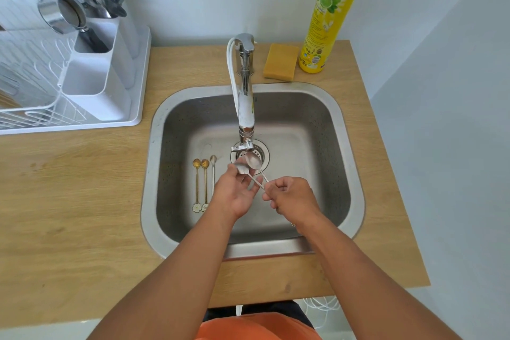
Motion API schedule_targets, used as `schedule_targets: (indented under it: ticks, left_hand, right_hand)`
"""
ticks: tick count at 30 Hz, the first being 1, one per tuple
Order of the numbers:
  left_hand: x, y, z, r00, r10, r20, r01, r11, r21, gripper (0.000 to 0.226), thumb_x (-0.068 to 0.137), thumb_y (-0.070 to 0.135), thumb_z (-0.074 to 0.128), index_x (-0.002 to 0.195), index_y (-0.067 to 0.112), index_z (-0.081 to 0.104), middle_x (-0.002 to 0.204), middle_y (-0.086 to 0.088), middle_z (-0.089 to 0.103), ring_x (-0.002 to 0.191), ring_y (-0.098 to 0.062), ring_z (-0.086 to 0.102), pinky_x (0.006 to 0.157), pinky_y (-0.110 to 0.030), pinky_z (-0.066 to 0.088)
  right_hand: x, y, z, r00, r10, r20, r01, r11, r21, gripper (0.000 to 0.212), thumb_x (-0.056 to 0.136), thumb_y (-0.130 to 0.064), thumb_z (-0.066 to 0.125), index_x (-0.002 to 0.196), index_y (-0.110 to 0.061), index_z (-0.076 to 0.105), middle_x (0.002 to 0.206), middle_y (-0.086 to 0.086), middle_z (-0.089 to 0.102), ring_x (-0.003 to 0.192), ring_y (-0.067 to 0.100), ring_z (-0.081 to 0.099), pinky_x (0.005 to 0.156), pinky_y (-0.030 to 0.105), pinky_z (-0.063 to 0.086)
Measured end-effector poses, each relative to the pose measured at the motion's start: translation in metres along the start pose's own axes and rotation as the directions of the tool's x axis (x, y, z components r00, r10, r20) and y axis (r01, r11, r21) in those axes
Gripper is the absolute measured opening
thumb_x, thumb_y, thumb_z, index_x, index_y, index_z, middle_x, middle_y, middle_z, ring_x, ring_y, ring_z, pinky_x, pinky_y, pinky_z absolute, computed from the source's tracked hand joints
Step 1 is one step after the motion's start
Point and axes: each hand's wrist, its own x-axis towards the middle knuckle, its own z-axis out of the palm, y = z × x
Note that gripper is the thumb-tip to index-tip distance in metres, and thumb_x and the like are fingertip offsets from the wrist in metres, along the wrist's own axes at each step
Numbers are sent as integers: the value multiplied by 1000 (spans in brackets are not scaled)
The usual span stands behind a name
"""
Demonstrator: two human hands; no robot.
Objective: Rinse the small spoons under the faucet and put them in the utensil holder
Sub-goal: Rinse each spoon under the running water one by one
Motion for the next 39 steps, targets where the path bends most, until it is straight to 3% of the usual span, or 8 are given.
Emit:
schedule_targets:
  ticks: [7, 11, 14, 20, 23, 31, 35, 39]
  left_hand:
    - [7, 4, -6, 997, 74, 34, -71, 996, -61, 29, 111, 39, 44, 112, 26, 70, 89, 9, 76, 90, -11, 65, 85, -37, 54]
    - [7, 2, -7, 993, 107, 51, -112, 989, 96, 22, 102, 32, 64, 123, 24, 63, 85, 3, 62, 78, -10, 59, 79, -33, 52]
    - [5, -3, -7, 991, 135, 25, -137, 971, 197, 27, 95, 23, 76, 121, 21, 68, 79, 1, 69, 73, -12, 65, 71, -33, 57]
    - [9, 8, -12, 974, 198, -109, -164, 952, 259, 20, 96, 43, 73, 98, 23, 75, 84, 8, 79, 76, -10, 70, 67, -33, 59]
    - [13, 13, -17, 950, 284, -129, -216, 898, 383, 18, 94, 43, 76, 100, 26, 78, 83, 14, 80, 79, -8, 69, 65, -29, 59]
    - [26, 17, -18, 876, 480, 38, -392, 665, 636, 28, 99, 31, 72, 125, 27, 77, 85, 8, 68, 70, -6, 57, 65, -25, 54]
    - [29, 16, -15, 877, 479, 34, -376, 641, 670, 24, 99, 34, 70, 120, 29, 80, 72, 24, 72, 73, -4, 58, 81, -36, 59]
    - [29, 17, -13, 921, 386, 44, -327, 711, 623, 31, 98, 29, 72, 129, 25, 75, 99, 9, 78, 91, -13, 69, 84, -43, 65]
  right_hand:
    - [9, -9, 8, 998, 51, 28, -54, 991, 119, 10, 96, -20, 72, 90, -14, 75, 72, 0, 79, 54, 9, 59, 54, 27, 49]
    - [12, -15, 17, 992, 105, 75, -121, 962, 245, 11, 98, -11, 69, 92, -4, 74, 66, 3, 75, 47, 8, 53, 44, 21, 43]
    - [14, -19, 20, 988, 124, 93, -144, 955, 261, 15, 98, -13, 70, 91, 0, 74, 71, 9, 74, 47, 10, 53, 44, 22, 42]
    - [18, -17, 15, 965, 197, 176, -246, 912, 329, 8, 99, -13, 71, 99, -5, 71, 74, 10, 78, 49, 12, 59, 42, 21, 46]
    - [19, -14, 14, 948, 239, 210, -299, 893, 336, 9, 99, -15, 71, 99, -6, 69, 76, 12, 78, 48, 12, 60, 41, 21, 47]
    - [24, -7, 21, 968, 174, 180, -216, 944, 250, 18, 102, -19, 64, 95, -6, 74, 79, 9, 79, 50, 10, 55, 46, 22, 45]
    - [24, -6, 23, 976, 126, 180, -170, 951, 258, 23, 106, -18, 58, 98, -4, 75, 79, 8, 76, 51, 10, 52, 46, 22, 43]
    - [21, -7, 25, 977, 82, 198, -133, 957, 259, 22, 105, -13, 57, 97, -5, 76, 75, 3, 73, 53, 8, 51, 48, 22, 42]
